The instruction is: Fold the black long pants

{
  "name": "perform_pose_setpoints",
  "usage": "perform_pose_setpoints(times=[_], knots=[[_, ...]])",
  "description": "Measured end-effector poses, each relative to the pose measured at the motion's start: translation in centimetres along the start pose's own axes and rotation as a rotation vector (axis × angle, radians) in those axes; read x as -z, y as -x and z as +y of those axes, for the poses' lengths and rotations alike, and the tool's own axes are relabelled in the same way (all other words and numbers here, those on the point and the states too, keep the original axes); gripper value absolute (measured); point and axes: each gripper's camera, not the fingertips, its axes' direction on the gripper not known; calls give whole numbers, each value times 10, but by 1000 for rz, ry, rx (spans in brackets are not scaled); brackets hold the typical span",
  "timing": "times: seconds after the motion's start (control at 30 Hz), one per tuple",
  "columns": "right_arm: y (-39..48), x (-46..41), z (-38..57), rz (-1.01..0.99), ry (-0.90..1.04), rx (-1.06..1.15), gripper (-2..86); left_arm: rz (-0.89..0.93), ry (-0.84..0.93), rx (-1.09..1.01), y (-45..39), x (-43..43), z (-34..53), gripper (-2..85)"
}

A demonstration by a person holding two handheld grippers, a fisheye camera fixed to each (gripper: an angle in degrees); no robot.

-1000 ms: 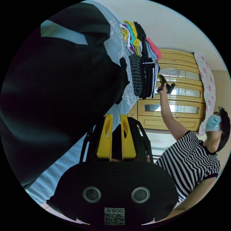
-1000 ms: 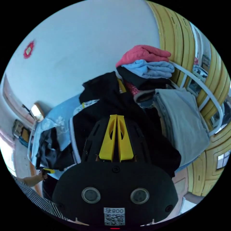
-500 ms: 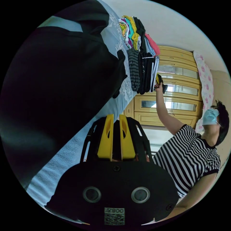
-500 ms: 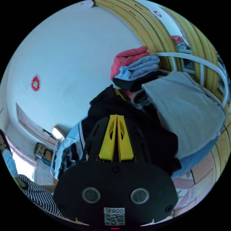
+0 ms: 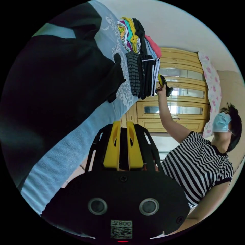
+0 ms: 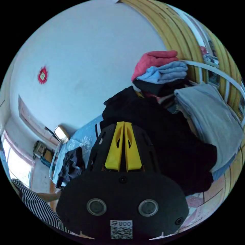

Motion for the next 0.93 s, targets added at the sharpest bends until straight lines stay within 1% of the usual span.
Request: perform_pose_setpoints(times=[0.03,0.07,0.13,0.23,0.27,0.3,0.4,0.47,0.53,0.6,0.63,0.67,0.7,0.73,0.77,0.8,0.83,0.9,0.93], knots=[[19,-25,-8,40,65,60,0,13,-10,5,-2,2,2,38],[29,-57,-15,141,172,78,0,35,-28,4,-8,6,7,37],[31,-92,-22,219,274,68,0,50,-39,-10,-20,12,13,36],[26,-103,-30,177,291,-15,1,33,-38,-48,-45,25,25,36],[29,-101,-29,187,295,-1,1,26,-45,-61,-54,32,30,37],[32,-98,-27,196,288,11,1,22,-57,-66,-63,41,36,38],[55,-71,-7,222,175,79,2,11,-120,-73,-81,69,55,42],[85,-50,21,163,68,166,4,-34,-170,-74,-92,92,68,47],[115,-52,49,92,60,256,9,-111,-219,-67,-104,118,82,56],[141,-76,84,22,140,321,16,-207,-306,-19,-116,158,106,69],[154,-103,108,-34,236,335,24,-224,-334,1,-119,169,113,72],[163,-136,131,-105,372,336,46,-255,-403,43,-124,192,130,77],[167,-154,143,-134,445,330,57,-291,-478,92,-129,213,149,82],[170,-187,165,-180,587,298,74,-314,-515,121,-132,224,158,84],[170,-211,183,-218,669,241,86,-367,-592,189,-137,245,179,90],[169,-219,191,-243,678,203,90,-414,-687,261,-142,265,202,96],[168,-230,204,-291,682,146,95,-430,-737,293,-145,275,214,99],[167,-241,218,-263,699,112,98,-471,-915,421,-154,309,258,111],[166,-246,225,-234,708,96,101,-478,-948,441,-156,316,267,115]])
